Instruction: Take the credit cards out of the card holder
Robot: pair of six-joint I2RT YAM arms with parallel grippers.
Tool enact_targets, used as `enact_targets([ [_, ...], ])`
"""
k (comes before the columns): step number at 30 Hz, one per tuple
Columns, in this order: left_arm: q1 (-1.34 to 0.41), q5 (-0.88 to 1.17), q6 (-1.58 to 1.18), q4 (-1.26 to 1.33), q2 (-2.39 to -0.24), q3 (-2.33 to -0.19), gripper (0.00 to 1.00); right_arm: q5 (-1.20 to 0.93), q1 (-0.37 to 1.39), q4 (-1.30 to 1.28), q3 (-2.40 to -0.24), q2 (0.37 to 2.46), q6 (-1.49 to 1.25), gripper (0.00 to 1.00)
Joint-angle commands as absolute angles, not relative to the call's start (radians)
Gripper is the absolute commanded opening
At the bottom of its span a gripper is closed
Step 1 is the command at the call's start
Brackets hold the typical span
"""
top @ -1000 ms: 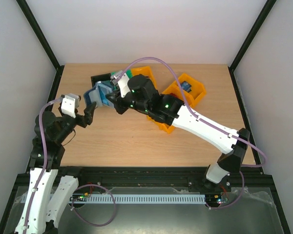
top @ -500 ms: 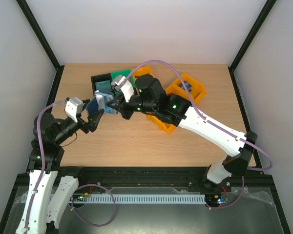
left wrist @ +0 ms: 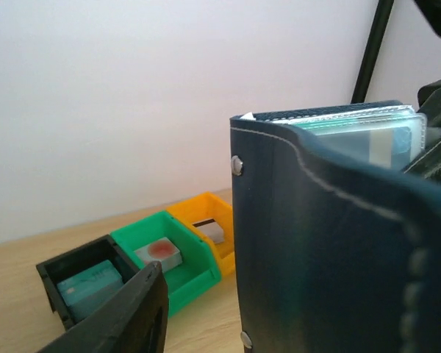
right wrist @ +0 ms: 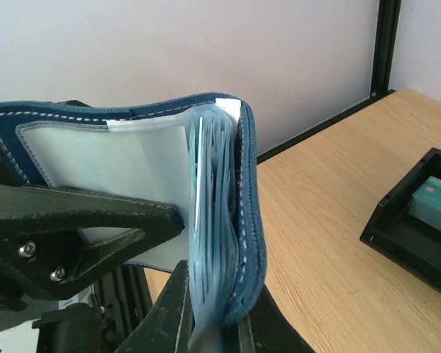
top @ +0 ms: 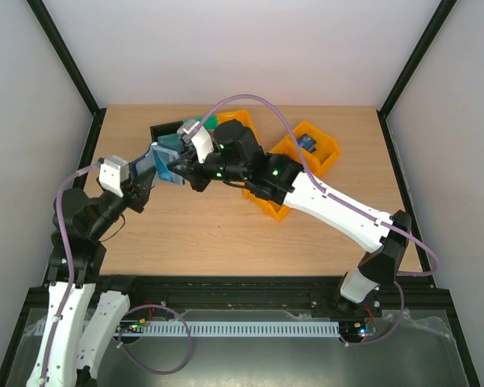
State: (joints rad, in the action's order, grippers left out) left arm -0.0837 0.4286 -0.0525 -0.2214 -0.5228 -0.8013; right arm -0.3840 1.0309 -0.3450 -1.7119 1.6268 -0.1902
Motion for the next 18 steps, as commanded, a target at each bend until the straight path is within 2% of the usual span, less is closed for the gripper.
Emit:
enact_targets([
  [1,-0.077,0.448,-0.030,-0.234,-0.509,-0.800,0.39,-0.585,1.027,-0.269,-1.691,1.564,-0.158,0.02],
  [3,-0.077,0.627,-0.031,-0.244,-0.501,-0.800,0.33,-0.694,1.001,-0.226,-1.654,1.546,-0.168,0.01],
  [4,-0.077,0.716,-0.053,-0.242,-0.498,-0.798,0.26,-0.751,0.989,-0.211,-1.639,1.542,-0.172,0.02],
  [6,-0.076,0.825,-0.113,-0.232,-0.490,-0.800,0.05,-0.841,0.979,-0.220,-1.624,1.541,-0.153,0.02],
  [7,-0.076,0.850,-0.127,-0.240,-0.483,-0.804,0.03,-0.875,0.973,-0.238,-1.618,1.537,-0.131,0.02],
  [9,-0.076,0.875,-0.120,-0.275,-0.465,-0.819,0.02,-0.906,0.959,-0.263,-1.592,1.517,-0.102,0.05],
  [11,-0.076,0.891,-0.140,-0.284,-0.444,-0.816,0.02,-0.897,0.939,-0.245,-1.541,1.493,-0.111,0.16],
  [13,-0.075,0.911,-0.225,-0.237,-0.421,-0.787,0.02,-0.896,0.924,-0.203,-1.500,1.479,-0.145,0.21],
  [16,-0.072,0.921,-0.435,-0.093,-0.395,-0.730,0.02,-0.930,0.922,-0.150,-1.473,1.490,-0.188,0.22],
  [18,-0.059,0.940,-0.538,-0.021,-0.394,-0.709,0.02,-0.959,0.921,-0.143,-1.470,1.504,-0.197,0.20],
])
